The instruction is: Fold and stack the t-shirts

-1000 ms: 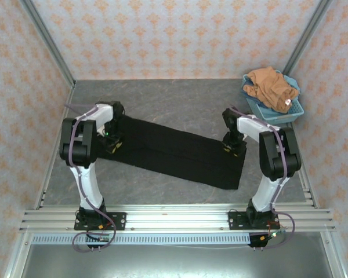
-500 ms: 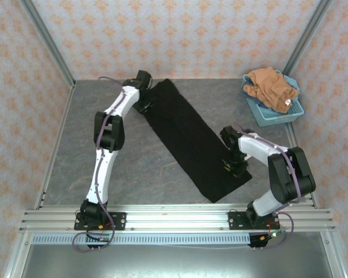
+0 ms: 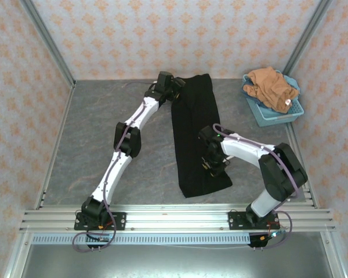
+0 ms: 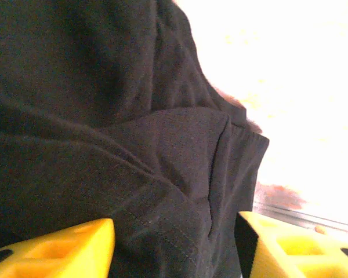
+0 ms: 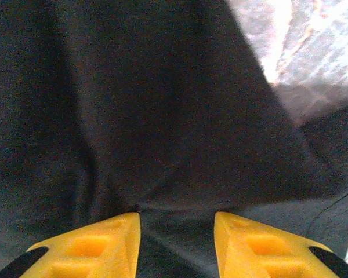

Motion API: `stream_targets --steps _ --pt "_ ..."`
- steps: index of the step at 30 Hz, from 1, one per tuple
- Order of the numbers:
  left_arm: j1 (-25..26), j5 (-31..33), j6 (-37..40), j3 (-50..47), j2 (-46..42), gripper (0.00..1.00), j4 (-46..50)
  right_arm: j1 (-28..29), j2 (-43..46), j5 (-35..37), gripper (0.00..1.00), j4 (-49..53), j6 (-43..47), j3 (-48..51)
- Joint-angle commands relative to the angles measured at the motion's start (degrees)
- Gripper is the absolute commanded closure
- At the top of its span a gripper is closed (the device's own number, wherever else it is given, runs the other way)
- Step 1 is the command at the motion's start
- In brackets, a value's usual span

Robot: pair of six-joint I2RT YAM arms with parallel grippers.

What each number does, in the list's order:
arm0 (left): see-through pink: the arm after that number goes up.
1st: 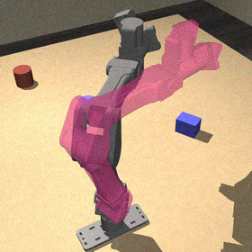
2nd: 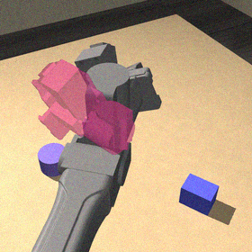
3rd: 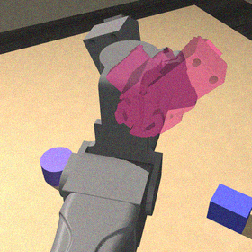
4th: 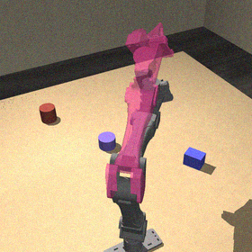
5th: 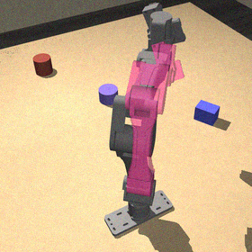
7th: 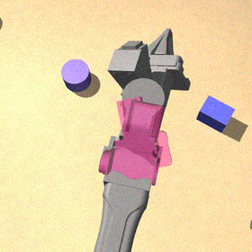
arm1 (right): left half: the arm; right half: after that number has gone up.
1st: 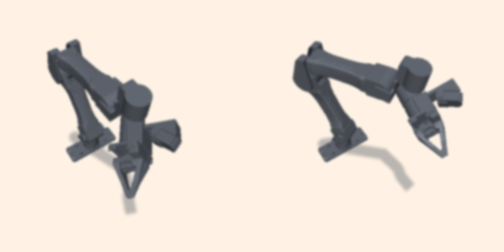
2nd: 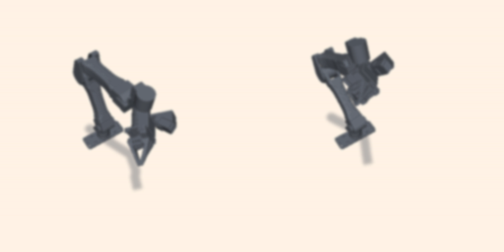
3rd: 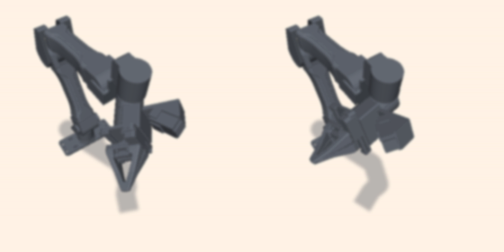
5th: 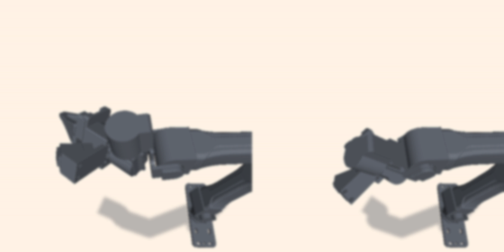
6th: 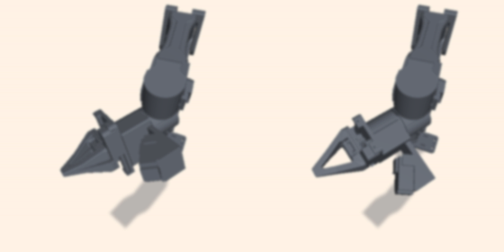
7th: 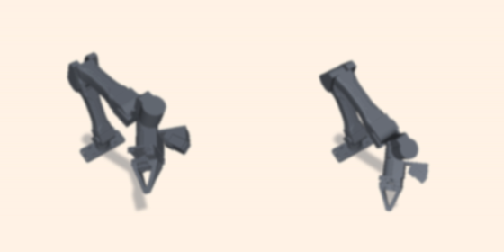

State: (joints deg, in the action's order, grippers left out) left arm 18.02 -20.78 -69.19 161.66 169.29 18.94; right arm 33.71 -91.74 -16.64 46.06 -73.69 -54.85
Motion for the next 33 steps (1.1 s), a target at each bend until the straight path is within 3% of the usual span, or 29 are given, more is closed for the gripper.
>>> stream_targets --steps 1,6,10,15,21,26,29,33 --pt "-1.1 1.6 1.7 1.6 -4.3 0.35 2.9 -0.3 3.5 2.2 0.58 4.3 -2.3 -1.1" --pt "-2.1 2.2 9.9 -3.0 -16.4 0.32 13.3 -2.2 10.6 1.9 0.51 6.3 -2.1 -0.8" --pt "-1.5 -1.1 13.8 -14.1 -27.3 0.32 20.6 -5.7 14.2 3.0 0.51 6.6 5.2 -2.0" --pt "1.9 -5.6 17.8 -37.6 -42.4 0.37 26.1 -10.7 15.7 2.8 0.52 6.8 19.3 -3.3" --pt "8.9 -13.5 19.6 -72.0 -60.3 0.54 32.2 -14.7 15.9 1.8 0.53 13.0 31.5 -3.5" --pt "17.6 -17.0 16.5 -94.1 -71.6 0.49 24.9 -15.3 15.0 -2.9 0.51 13.1 34.7 0.8" --pt "21.8 -16.8 13.1 -100.1 -74.0 0.42 20.5 -15.5 15.4 -4.7 0.51 12.0 34.8 4.6" --pt "25.3 -17.1 7.6 -104.4 -74.7 0.41 14.2 -15.6 16.2 -4.5 0.50 11.8 35.2 7.5"
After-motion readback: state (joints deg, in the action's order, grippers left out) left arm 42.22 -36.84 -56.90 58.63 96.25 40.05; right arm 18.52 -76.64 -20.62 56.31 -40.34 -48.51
